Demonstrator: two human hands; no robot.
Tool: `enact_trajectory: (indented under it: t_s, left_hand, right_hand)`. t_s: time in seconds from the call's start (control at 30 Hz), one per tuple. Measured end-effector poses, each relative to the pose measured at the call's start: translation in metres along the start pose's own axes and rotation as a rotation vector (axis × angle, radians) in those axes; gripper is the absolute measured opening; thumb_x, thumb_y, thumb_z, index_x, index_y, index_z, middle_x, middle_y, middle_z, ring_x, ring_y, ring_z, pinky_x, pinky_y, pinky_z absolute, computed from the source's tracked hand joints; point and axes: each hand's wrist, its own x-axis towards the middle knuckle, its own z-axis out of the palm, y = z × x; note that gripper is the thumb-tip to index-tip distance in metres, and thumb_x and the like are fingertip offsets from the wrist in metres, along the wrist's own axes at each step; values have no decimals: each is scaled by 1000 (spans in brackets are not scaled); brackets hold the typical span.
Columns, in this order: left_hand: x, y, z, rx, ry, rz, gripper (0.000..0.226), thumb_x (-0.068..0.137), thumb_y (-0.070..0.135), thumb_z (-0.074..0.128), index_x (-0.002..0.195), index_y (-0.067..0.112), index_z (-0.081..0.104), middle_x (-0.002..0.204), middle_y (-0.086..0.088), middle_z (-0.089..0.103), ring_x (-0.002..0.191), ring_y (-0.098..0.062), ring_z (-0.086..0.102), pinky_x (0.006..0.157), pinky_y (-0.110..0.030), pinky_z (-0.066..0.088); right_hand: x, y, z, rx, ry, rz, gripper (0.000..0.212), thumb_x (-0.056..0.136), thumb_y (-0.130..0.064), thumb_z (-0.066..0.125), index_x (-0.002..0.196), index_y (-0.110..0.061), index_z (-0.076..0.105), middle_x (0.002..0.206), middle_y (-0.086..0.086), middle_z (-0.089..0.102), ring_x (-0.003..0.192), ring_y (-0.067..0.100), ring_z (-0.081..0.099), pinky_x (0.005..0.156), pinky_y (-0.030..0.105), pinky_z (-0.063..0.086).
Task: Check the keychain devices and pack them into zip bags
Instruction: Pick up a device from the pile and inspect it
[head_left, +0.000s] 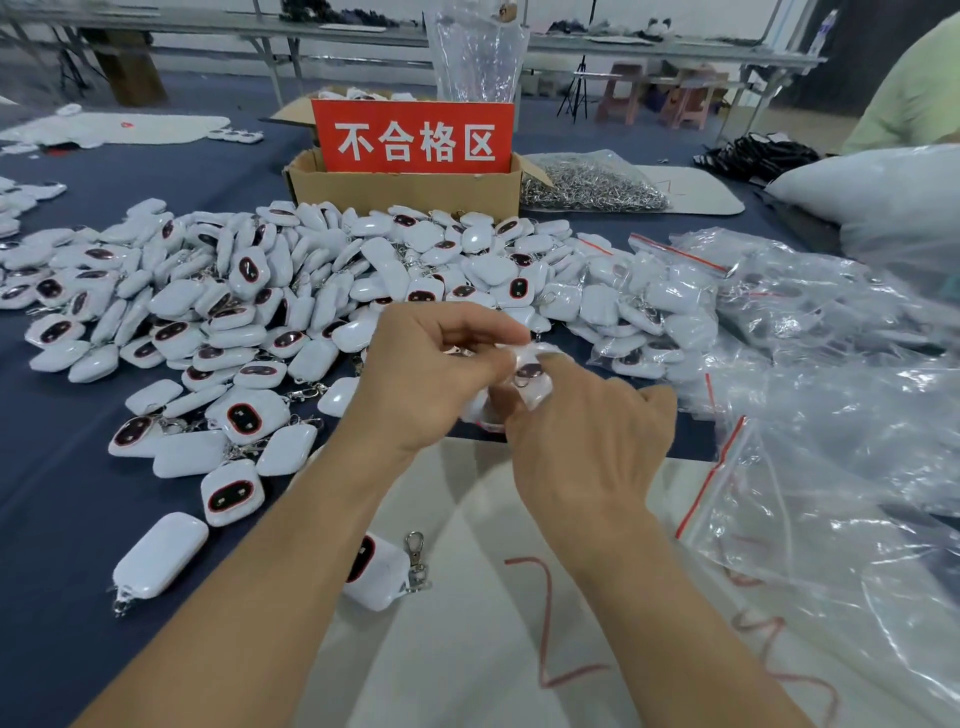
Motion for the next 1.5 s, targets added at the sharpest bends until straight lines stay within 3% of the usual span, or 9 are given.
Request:
enact_trajectory:
  t_s: [0.2, 0.4, 0.53, 0.73, 0.9, 1.03, 1.2, 1.43, 1.5]
  left_hand:
    - [-4, -4, -1, 540, -31, -7, 21, 69, 35, 77, 87, 48, 75, 72, 25, 70, 68, -2, 66, 70, -28, 58]
    - [-3, -10, -1, 709, 118, -9, 15, 77, 34, 79, 68, 38, 68, 59, 20, 64, 62, 2, 61, 65, -24, 52]
    - [4, -9, -12, 395, 248, -9, 8, 70, 24, 76, 73, 31, 77, 58, 15, 66, 51, -2, 58, 54, -17, 47]
    - [12, -21, -20, 240, 330, -126, 27, 69, 19, 68, 74, 44, 77, 46, 13, 49, 46, -4, 43, 52, -16, 38]
    - [16, -29, -26, 185, 301, -211, 29, 68, 18, 72, 71, 46, 77, 53, 9, 59, 52, -8, 52, 63, -27, 45]
    - [17, -30, -24, 157, 279, -216, 24, 63, 21, 71, 72, 42, 79, 54, 4, 57, 53, -11, 48, 62, -27, 43]
    - [12, -25, -22, 305, 274, -122, 32, 64, 16, 63, 74, 43, 77, 44, 13, 43, 45, -7, 36, 53, -22, 35]
    - [-6, -11, -7, 533, -473, -137, 14, 56, 28, 68, 64, 23, 78, 48, 8, 52, 47, -5, 42, 51, -24, 34]
    - [-7, -12, -2, 514, -431, -82, 15, 59, 27, 67, 58, 13, 71, 47, 0, 41, 47, -8, 34, 50, -25, 29]
  right_hand:
    - [2, 22, 7, 27, -175, 51, 65, 89, -76, 50, 128, -25, 55, 118, 1, 64, 113, 31, 57, 93, 46, 35]
    - [2, 21, -1, 276, 27, -81, 37, 83, -54, 71, 104, -24, 77, 124, 0, 59, 117, 28, 51, 99, 44, 36]
    - [-13, 5, -11, 516, 247, -215, 10, 79, -31, 73, 81, -23, 78, 106, -3, 69, 101, 20, 55, 89, 42, 47]
    - [-48, -24, -17, 723, -573, -416, 31, 78, -54, 70, 82, -24, 69, 74, -6, 64, 74, 13, 57, 66, 34, 50]
    - [-56, -34, -4, 566, -588, -562, 33, 76, -47, 79, 86, -30, 54, 78, -17, 45, 75, 8, 42, 60, 15, 30]
    - [-39, -14, -1, 617, -499, -339, 16, 84, -27, 74, 88, -25, 58, 79, -7, 61, 74, 15, 54, 65, 35, 45]
    - [-9, 8, -8, 1087, -477, 146, 8, 82, -27, 78, 81, -26, 70, 67, -4, 71, 51, 7, 55, 48, 20, 41]
    - [17, 33, -25, 1876, -379, 503, 18, 105, -17, 52, 108, -5, 64, 77, 11, 70, 48, 15, 51, 44, 21, 38]
    - [21, 38, -25, 1924, -388, 500, 22, 106, -17, 47, 113, -1, 62, 81, 14, 70, 54, 17, 56, 46, 22, 42]
